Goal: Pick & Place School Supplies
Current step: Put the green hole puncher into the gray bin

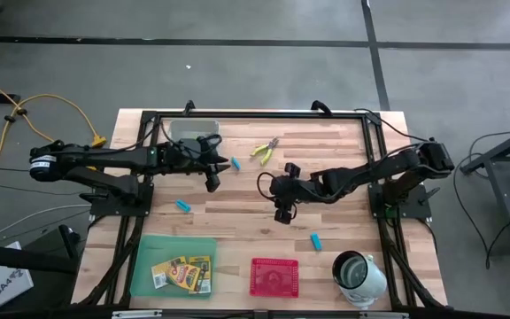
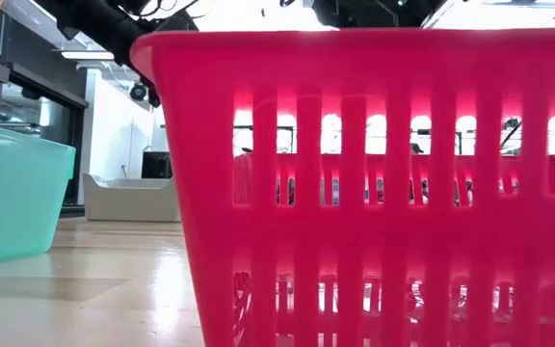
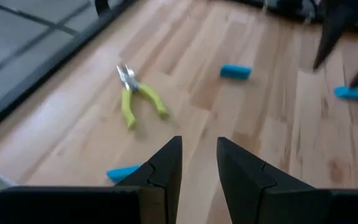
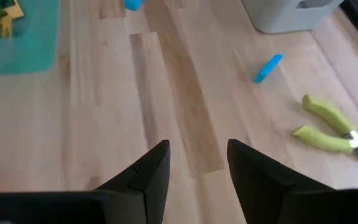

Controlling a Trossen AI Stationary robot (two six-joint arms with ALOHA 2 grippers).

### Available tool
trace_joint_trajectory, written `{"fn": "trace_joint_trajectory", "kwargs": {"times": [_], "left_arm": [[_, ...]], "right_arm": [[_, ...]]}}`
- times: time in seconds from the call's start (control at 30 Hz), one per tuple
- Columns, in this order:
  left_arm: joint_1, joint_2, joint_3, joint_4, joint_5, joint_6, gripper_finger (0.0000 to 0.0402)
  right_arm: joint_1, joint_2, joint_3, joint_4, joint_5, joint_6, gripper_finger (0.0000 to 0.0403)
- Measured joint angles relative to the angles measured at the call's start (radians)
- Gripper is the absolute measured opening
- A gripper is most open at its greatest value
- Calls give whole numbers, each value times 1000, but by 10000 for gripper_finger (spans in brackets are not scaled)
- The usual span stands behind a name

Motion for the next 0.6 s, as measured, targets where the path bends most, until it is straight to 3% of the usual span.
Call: {"fn": "trace_joint_trajectory", "kwargs": {"times": [0.17,0.47,0.6], "left_arm": [[-1,62,0,-16,78,0,95],[15,139,0,3,76,40,95],[21,140,0,6,76,28,95]], "right_arm": [[-50,0,0,0,-13,-106,153],[-199,0,0,-13,-225,-202,153],[-253,0,0,-61,-271,-237,153]]}}
